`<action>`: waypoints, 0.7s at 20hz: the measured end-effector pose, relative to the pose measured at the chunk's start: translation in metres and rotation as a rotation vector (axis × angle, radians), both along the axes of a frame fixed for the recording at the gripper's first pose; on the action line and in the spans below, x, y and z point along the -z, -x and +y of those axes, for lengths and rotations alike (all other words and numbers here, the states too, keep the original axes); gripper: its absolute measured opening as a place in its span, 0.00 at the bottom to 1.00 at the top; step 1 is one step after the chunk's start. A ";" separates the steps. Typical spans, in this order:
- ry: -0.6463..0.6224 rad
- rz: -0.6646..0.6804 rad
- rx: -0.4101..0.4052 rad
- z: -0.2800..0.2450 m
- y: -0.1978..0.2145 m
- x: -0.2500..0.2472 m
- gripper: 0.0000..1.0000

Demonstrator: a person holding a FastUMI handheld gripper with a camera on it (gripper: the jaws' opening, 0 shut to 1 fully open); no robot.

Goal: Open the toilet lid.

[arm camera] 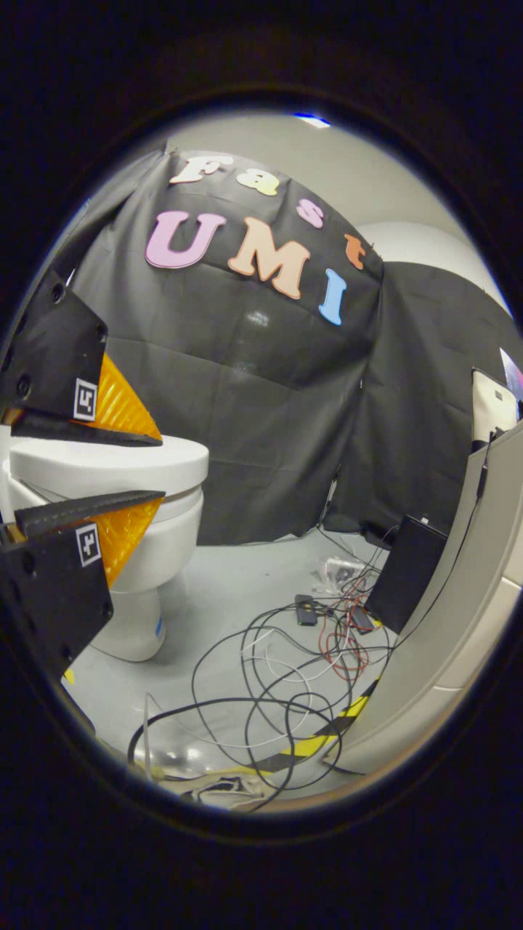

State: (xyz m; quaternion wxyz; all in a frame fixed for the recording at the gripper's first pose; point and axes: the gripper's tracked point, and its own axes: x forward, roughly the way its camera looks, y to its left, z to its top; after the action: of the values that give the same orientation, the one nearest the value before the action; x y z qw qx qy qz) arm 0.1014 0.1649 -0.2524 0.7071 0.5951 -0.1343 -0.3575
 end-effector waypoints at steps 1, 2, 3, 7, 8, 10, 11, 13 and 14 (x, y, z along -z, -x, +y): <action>-0.004 0.018 -0.015 0.006 -0.002 0.005 0.37; -0.009 0.034 -0.034 0.012 -0.002 0.009 0.37; -0.014 0.042 -0.053 0.018 -0.006 0.012 0.37; -0.035 0.098 -0.113 0.034 -0.014 0.026 0.37; -0.039 0.129 -0.132 0.040 -0.015 0.032 0.37; -0.045 0.178 -0.164 0.050 -0.012 0.041 0.37; -0.049 0.191 -0.183 0.054 -0.013 0.045 0.37; -0.064 0.212 -0.219 0.063 -0.017 0.052 0.37; -0.070 0.215 -0.233 0.067 -0.019 0.055 0.37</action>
State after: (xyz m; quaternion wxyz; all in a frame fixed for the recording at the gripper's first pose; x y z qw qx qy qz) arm 0.1208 0.2316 -0.3078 0.7327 0.5895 0.0246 -0.3392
